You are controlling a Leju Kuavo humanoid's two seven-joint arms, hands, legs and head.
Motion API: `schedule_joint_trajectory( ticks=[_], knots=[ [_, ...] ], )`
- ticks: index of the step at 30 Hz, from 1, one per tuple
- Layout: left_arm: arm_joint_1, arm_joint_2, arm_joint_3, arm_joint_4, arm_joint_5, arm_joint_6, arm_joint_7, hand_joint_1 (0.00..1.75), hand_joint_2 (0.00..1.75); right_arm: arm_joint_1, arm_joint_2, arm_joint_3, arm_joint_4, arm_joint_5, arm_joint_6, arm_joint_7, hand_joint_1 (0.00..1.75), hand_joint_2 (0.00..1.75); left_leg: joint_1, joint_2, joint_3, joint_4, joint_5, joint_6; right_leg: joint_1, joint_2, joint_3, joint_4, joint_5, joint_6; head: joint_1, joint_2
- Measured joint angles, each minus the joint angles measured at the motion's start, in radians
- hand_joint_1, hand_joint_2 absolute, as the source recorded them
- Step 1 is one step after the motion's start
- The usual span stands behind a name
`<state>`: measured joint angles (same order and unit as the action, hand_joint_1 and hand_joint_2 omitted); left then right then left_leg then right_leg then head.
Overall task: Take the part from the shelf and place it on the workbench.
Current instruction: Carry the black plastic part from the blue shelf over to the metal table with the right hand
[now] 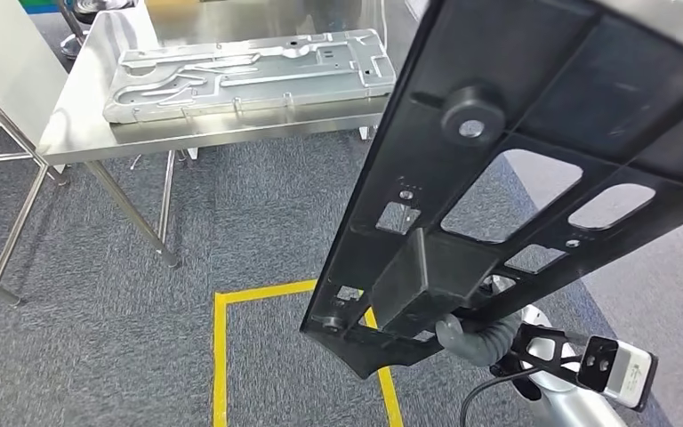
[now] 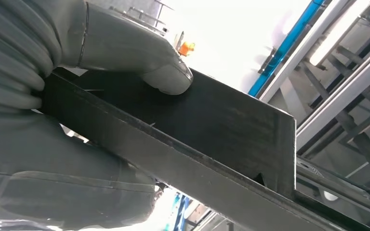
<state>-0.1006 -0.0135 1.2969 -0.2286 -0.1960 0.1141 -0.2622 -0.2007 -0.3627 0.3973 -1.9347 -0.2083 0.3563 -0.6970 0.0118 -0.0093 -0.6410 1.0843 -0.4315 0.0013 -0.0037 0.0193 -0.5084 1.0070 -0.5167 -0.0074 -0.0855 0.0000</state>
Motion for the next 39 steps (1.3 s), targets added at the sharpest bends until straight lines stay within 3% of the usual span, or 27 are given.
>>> schedule_joint_trajectory(
  ticks=[1,3,6,7,9,10,11,12,14,16,19,21,23,25,26,27,29,31,33,36,38,39],
  knots=[
    [-0.001,0.001,0.0,0.0,0.0,0.0,0.0,0.0,1.75,0.002,0.001,-0.003,-0.001,0.004,0.002,0.0,1.75,1.75,-0.005,0.001,0.016,-0.035,0.008,0.006,0.0,0.0,0.004,0.0,-0.006,0.005,0.0,0.0],
    [-0.003,0.002,0.0,0.0,-0.001,0.001,0.0,0.0,1.75,0.012,0.006,-0.009,-0.004,0.014,0.005,0.0,1.75,1.75,-0.012,0.001,0.025,-0.053,-0.002,0.013,-0.002,-0.001,0.006,-0.005,-0.012,0.016,0.0,0.0],
    [-0.003,0.001,0.0,0.0,0.0,0.003,0.0,0.0,1.75,0.025,0.013,-0.02,-0.021,0.022,0.016,0.0,1.75,1.75,-0.003,0.002,0.048,-0.077,-0.003,0.026,-0.002,-0.006,0.006,0.016,-0.033,0.032,0.0,0.0],
    [-0.003,0.001,0.0,0.0,0.0,0.003,0.0,0.0,1.75,0.026,0.015,-0.025,-0.024,0.023,0.022,-0.001,1.75,1.75,0.001,0.003,0.057,-0.085,-0.005,0.03,-0.002,-0.008,-0.016,0.063,-0.054,0.036,0.0,0.0],
    [-0.003,0.0,0.0,0.0,0.0,0.005,0.0,0.0,1.75,0.027,0.019,-0.031,-0.024,0.026,0.035,-0.001,1.75,1.75,0.001,0.004,0.069,-0.089,-0.014,0.033,-0.007,-0.011,-0.099,0.201,-0.102,0.043,0.0,0.0],
    [-0.003,0.0,0.0,0.0,0.0,0.006,0.0,0.0,1.75,0.027,0.023,-0.032,-0.021,0.027,0.039,0.0,1.75,1.75,0.001,0.004,0.075,-0.089,-0.02,0.034,-0.01,-0.012,-0.14,0.256,-0.111,0.046,0.0,0.0],
    [-0.003,0.0,0.0,0.0,0.0,0.006,-0.001,0.0,1.75,0.026,0.026,-0.033,-0.019,0.028,0.041,0.0,1.75,1.75,0.001,0.004,0.083,-0.089,-0.027,0.033,-0.013,-0.013,-0.165,0.277,-0.098,0.049,0.0,0.0],
    [-0.003,0.0,0.0,0.0,0.0,0.005,-0.001,0.0,1.75,0.023,0.03,-0.033,-0.016,0.028,0.041,0.0,1.75,1.75,0.002,0.003,0.092,-0.089,-0.033,0.031,-0.016,-0.014,-0.171,0.26,-0.065,0.052,0.0,0.0],
    [-0.002,-0.001,0.0,0.0,0.0,0.003,-0.004,0.0,1.75,0.012,0.037,-0.033,-0.01,0.029,0.037,0.0,1.75,1.75,0.003,0.002,0.112,-0.088,-0.049,0.024,-0.022,-0.017,-0.134,0.134,0.032,0.054,0.0,0.0],
    [-0.003,0.0,0.0,0.0,0.0,0.0,-0.006,0.0,1.75,-0.004,0.045,-0.031,-0.003,0.029,0.031,0.0,1.75,1.75,0.001,0.002,0.123,-0.086,-0.065,0.012,-0.021,-0.018,-0.094,0.028,0.078,0.048,0.0,0.0],
    [-0.005,0.0,0.0,0.0,0.0,-0.001,-0.007,0.0,1.75,-0.02,0.055,-0.025,0.007,0.029,0.02,0.001,1.75,1.75,-0.001,0.002,0.131,-0.09,-0.078,-0.007,-0.016,-0.014,-0.083,0.007,0.069,0.026,0.0,0.0],
    [-0.006,0.0,0.0,0.0,0.0,-0.002,-0.007,0.0,1.75,-0.028,0.059,-0.022,0.011,0.028,0.02,0.0,1.75,1.75,0.003,0.004,0.127,-0.063,-0.094,-0.017,-0.017,-0.013,-0.073,0.002,0.065,0.011,0.0,0.0],
    [-0.006,0.0,0.0,0.0,0.0,-0.003,-0.007,0.0,1.75,-0.034,0.063,-0.02,0.015,0.026,0.019,0.0,1.75,1.75,0.005,0.004,0.074,0.045,-0.14,-0.022,-0.016,-0.015,-0.061,-0.001,0.058,0.0,0.0,0.0],
    [-0.005,0.0,0.0,0.0,0.0,-0.004,-0.007,0.0,1.75,-0.037,0.067,-0.018,0.02,0.023,0.018,0.0,1.75,1.75,0.005,0.004,-0.013,0.183,-0.182,-0.023,-0.012,-0.015,-0.051,-0.001,0.047,-0.005,0.0,0.0],
    [-0.003,0.001,0.0,0.0,0.0,-0.004,-0.007,0.0,1.75,-0.037,0.067,-0.016,0.022,0.022,0.016,0.0,1.75,1.75,0.005,0.004,-0.043,0.217,-0.178,-0.022,-0.011,-0.015,-0.045,-0.001,0.041,-0.006,0.0,0.0],
    [-0.001,0.001,0.0,0.0,0.0,-0.005,-0.007,0.0,1.75,-0.037,0.068,-0.014,0.024,0.022,0.012,0.0,1.75,1.75,0.005,0.004,-0.054,0.21,-0.152,-0.02,-0.009,-0.014,-0.037,0.0,0.035,-0.006,0.0,0.0],
    [0.001,0.001,0.0,0.0,0.0,-0.005,-0.007,0.0,1.75,-0.038,0.07,-0.009,0.026,0.022,0.003,0.0,1.75,1.75,0.003,0.004,-0.025,0.094,-0.059,-0.01,-0.007,-0.013,-0.016,-0.001,0.019,-0.004,0.0,0.0],
    [0.001,0.003,0.001,0.0,-0.001,-0.005,-0.007,0.0,1.75,-0.043,0.075,-0.002,0.027,0.026,-0.006,0.0,1.75,1.75,-0.004,0.004,0.017,-0.021,-0.002,0.001,-0.004,-0.011,-0.003,0.0,0.005,0.004,0.0,0.0],
    [0.002,0.004,0.001,0.0,-0.001,-0.003,-0.007,0.0,1.75,-0.048,0.077,0.006,0.028,0.031,-0.019,0.001,1.75,1.75,-0.011,0.003,0.029,-0.051,-0.003,0.009,-0.004,-0.01,0.0,-0.002,-0.003,0.015,0.0,0.0],
    [0.004,0.004,0.001,0.0,0.0,-0.002,-0.007,0.0,1.75,-0.062,0.077,0.018,0.033,0.036,-0.042,0.001,1.75,1.75,-0.006,-0.003,0.04,-0.066,-0.006,0.023,-0.006,-0.016,0.004,0.008,-0.018,0.031,0.0,0.0],
    [0.004,0.003,0.0,0.0,0.0,-0.001,-0.007,0.0,1.75,-0.073,0.077,0.024,0.037,0.043,-0.054,0.0,1.75,1.75,-0.001,-0.006,0.053,-0.075,-0.009,0.032,-0.009,-0.018,-0.039,0.097,-0.058,0.04,0.0,0.0],
    [0.003,0.003,0.0,0.0,0.0,-0.001,-0.007,0.0,1.75,-0.075,0.077,0.027,0.039,0.046,-0.06,0.0,1.75,1.75,-0.001,-0.007,0.057,-0.076,-0.014,0.036,-0.009,-0.018,-0.082,0.169,-0.084,0.043,0.0,0.0]
  ],
)
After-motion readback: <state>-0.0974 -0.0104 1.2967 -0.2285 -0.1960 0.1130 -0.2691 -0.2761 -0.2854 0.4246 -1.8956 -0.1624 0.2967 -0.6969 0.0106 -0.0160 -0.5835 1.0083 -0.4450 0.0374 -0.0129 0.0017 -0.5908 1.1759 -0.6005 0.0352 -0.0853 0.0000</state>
